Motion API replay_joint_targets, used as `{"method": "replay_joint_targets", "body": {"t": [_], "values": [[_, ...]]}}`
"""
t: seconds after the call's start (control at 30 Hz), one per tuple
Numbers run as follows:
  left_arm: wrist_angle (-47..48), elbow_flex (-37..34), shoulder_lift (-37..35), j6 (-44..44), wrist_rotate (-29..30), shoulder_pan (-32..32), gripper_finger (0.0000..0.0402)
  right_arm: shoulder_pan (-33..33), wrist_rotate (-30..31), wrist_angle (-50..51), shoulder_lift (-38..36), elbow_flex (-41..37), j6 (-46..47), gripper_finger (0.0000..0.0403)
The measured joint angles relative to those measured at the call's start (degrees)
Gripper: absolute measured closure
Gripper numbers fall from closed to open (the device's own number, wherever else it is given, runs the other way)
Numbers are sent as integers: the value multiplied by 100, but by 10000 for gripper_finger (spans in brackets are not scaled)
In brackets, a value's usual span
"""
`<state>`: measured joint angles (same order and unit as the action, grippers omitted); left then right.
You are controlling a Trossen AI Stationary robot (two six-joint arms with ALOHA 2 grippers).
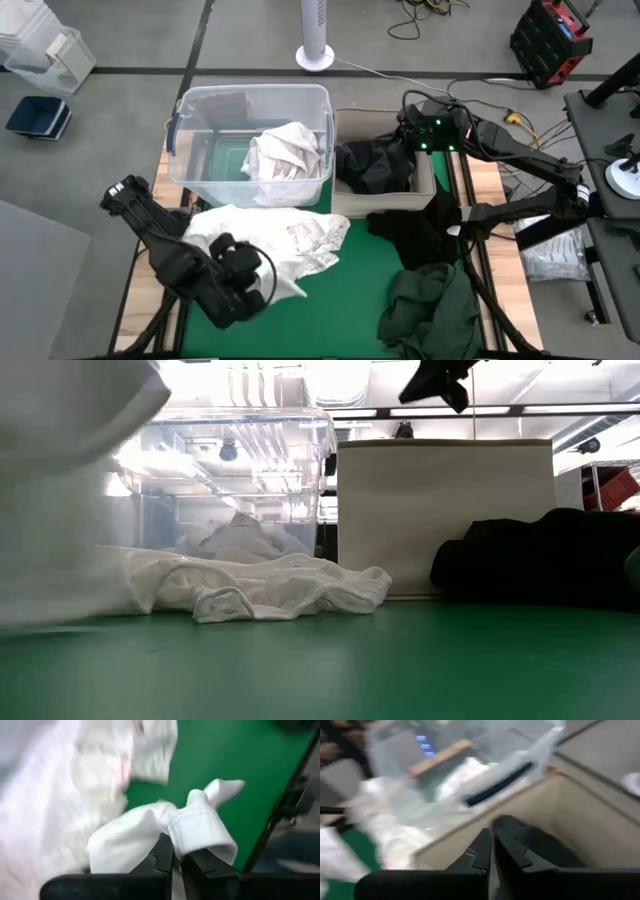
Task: Sort clothes
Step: Put the white shorts into the transparent laundry bin
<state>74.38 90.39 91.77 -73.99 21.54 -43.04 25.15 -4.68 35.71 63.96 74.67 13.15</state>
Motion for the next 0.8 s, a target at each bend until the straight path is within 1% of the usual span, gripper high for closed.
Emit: {"method": "replay_joint_targets", "body": {"t": [0.07,0.17,0.3,0.47,0.6,0.8], "values": [[239,319,-2,89,365,1,401,-4,-215,-129,0,0,123,390],[622,751,-2,177,779,1,402,-2,-237,-153,0,0,295,390],[960,1260,-2,530,1394,-1,401,0,-224,-185,-7,0,280,390],[985,1904,-2,1284,2840,3,401,-2,-226,-208,-7,0,281,390],[1008,2392,-4,1960,3747,79,401,-2,-154,-240,-9,0,391,390],[1068,3027,-4,3168,5086,349,401,-2,-176,-849,-11,0,645,390]]}}
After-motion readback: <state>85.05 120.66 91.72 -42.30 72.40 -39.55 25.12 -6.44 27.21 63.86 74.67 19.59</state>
